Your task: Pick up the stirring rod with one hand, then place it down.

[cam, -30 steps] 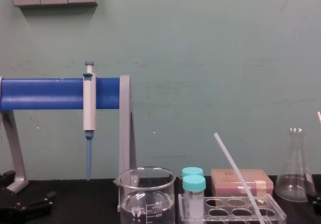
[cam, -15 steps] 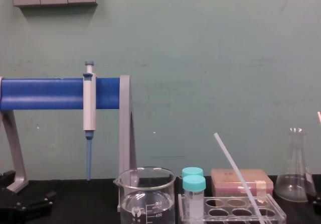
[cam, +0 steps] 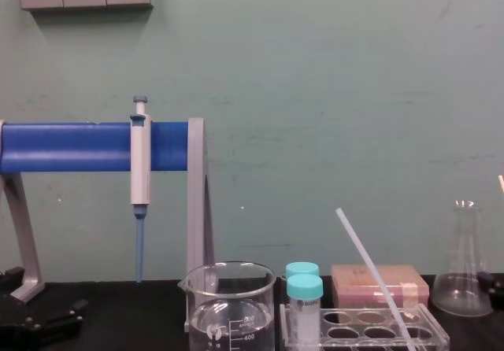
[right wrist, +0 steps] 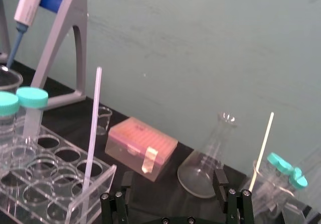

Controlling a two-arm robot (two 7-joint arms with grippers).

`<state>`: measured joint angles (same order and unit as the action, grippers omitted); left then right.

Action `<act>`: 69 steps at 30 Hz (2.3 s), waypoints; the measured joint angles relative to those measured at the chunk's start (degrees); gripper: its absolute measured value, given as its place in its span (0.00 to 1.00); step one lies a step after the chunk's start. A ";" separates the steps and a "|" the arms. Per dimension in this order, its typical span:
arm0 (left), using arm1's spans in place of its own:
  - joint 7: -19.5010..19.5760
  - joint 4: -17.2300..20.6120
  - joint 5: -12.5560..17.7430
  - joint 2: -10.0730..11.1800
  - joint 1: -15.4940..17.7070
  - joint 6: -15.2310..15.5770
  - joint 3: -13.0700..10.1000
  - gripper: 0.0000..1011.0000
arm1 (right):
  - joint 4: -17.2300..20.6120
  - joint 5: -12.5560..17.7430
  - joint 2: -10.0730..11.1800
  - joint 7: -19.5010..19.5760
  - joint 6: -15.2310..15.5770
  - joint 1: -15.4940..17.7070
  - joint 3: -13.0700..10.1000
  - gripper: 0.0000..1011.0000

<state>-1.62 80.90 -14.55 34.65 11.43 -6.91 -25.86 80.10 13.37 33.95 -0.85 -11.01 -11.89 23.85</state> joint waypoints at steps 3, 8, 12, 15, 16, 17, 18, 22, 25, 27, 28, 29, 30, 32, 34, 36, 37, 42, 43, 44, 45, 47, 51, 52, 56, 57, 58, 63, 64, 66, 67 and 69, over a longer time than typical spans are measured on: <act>0.00 0.00 0.00 0.00 0.00 0.00 0.00 0.99 | -0.86 0.18 -0.46 -1.31 -0.93 -0.80 -0.40 0.99; 0.00 0.00 0.00 0.00 0.00 0.00 0.00 0.99 | -3.08 1.10 -1.56 -4.37 -2.22 -2.81 -0.63 0.99; 0.00 0.00 0.00 0.00 0.00 0.00 0.00 0.99 | -5.98 2.42 -2.76 -8.55 -3.53 -5.40 -0.59 0.99; 0.00 0.00 0.00 0.00 0.00 0.00 0.00 0.99 | -7.37 3.03 -3.33 -10.86 -4.18 -6.77 -0.45 0.99; 0.00 0.00 0.00 0.00 0.00 0.00 0.00 0.99 | -8.41 3.51 -3.72 -12.50 -4.61 -7.71 -0.35 0.99; 0.00 0.00 0.00 0.00 0.00 0.00 0.00 0.99 | -9.32 3.99 -4.12 -14.11 -4.92 -8.59 -0.25 0.99; 0.00 0.00 0.00 0.00 0.00 0.00 0.00 0.99 | -9.32 3.99 -4.12 -14.11 -4.92 -8.59 -0.25 0.99; 0.00 0.00 0.00 0.00 0.00 0.00 0.00 0.99 | -12.45 5.15 -5.49 -18.54 -5.74 -11.33 0.10 0.99; 0.00 0.00 0.00 0.00 0.00 0.00 0.00 0.99 | -14.43 5.94 -6.43 -21.40 -5.86 -13.01 0.33 0.99; 0.00 0.00 0.00 0.00 0.00 0.00 0.00 0.99 | -15.38 6.29 -6.85 -22.77 -5.87 -13.78 0.45 0.99; 0.00 0.00 0.00 0.00 0.00 0.00 0.00 0.99 | -15.93 6.45 -7.08 -23.51 -5.87 -14.18 0.54 0.99; 0.00 0.00 0.00 0.00 0.00 0.00 0.00 0.99 | -17.10 6.81 -7.56 -24.93 -5.86 -15.04 0.68 0.99; 0.00 0.00 0.00 0.00 0.00 0.00 0.00 0.99 | -17.68 6.95 -7.81 -25.69 -5.85 -15.48 0.76 0.99; 0.00 0.00 0.00 0.00 0.00 0.00 0.00 0.99 | -19.31 7.40 -8.52 -27.63 -5.69 -16.63 0.94 0.99; 0.00 0.00 0.00 0.00 0.00 0.00 0.00 0.99 | -21.16 7.92 -9.31 -29.70 -5.39 -17.92 1.07 0.99; 0.00 0.00 0.00 0.00 0.00 0.00 0.00 0.99 | -22.44 8.33 -9.83 -31.02 -5.07 -18.77 1.10 0.99; 0.00 0.00 0.00 0.00 0.00 0.00 0.00 0.99 | -23.82 8.73 -10.36 -32.36 -4.79 -19.62 1.13 0.99; 0.00 0.00 0.00 0.00 0.00 0.00 0.00 0.99 | -27.85 9.54 -11.92 -35.76 -4.12 -22.04 1.12 0.99; 0.00 0.00 0.00 0.00 0.00 0.00 0.00 0.99 | -28.48 9.59 -12.12 -36.27 -4.10 -22.44 1.10 0.99; 0.00 0.00 0.00 0.00 0.00 0.00 0.00 0.99 | -29.72 9.68 -12.59 -37.23 -4.10 -23.14 1.09 0.99; 0.00 0.00 0.00 0.00 0.00 0.00 0.00 0.99 | -30.43 9.73 -12.82 -37.69 -4.10 -23.55 1.08 0.99; 0.00 0.00 0.00 0.00 0.00 0.00 0.00 0.99 | -31.72 9.84 -13.30 -38.65 -4.12 -24.34 1.03 0.99; 0.00 0.00 0.00 0.00 0.00 0.00 0.00 0.99 | -36.03 10.03 -14.82 -41.53 -4.33 -26.76 0.92 0.99; 0.00 0.00 0.00 0.00 0.00 0.00 0.00 0.99 | -36.81 10.05 -15.11 -42.02 -4.39 -27.21 0.92 0.99; 0.00 0.00 0.00 0.00 0.00 0.00 0.00 0.99 | -40.86 10.10 -16.43 -44.37 -4.90 -29.41 0.87 0.99; 0.00 0.00 0.00 0.00 0.00 0.00 0.00 0.99 | -42.58 10.11 -16.97 -45.21 -5.16 -30.32 0.85 0.99; 0.00 0.00 0.00 0.00 0.00 0.00 0.00 0.99 | -43.41 10.10 -17.24 -45.67 -5.36 -30.73 0.84 0.99; 0.00 0.00 0.00 0.00 0.00 0.00 0.00 0.99 | -48.82 9.91 -18.87 -48.06 -6.54 -33.56 0.73 0.99; 0.00 0.00 0.00 0.00 0.00 0.00 0.00 0.99 | -50.74 9.82 -19.43 -48.83 -6.98 -34.50 0.68 0.99; 0.00 0.00 0.00 0.00 0.00 0.00 0.00 0.99 | -53.46 9.54 -20.21 -50.06 -7.63 -35.86 0.61 0.99; 0.00 0.00 0.00 0.00 0.00 0.00 0.00 0.99 | -54.44 9.49 -20.49 -50.46 -7.85 -36.35 0.58 0.99; 0.00 0.00 0.00 0.00 0.00 0.00 0.00 0.99 | -56.08 9.34 -21.00 -51.11 -8.32 -37.19 0.54 0.99</act>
<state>-1.62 80.90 -14.54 34.65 11.43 -6.91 -25.86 24.02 22.71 12.95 -51.95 -19.34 -49.08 24.39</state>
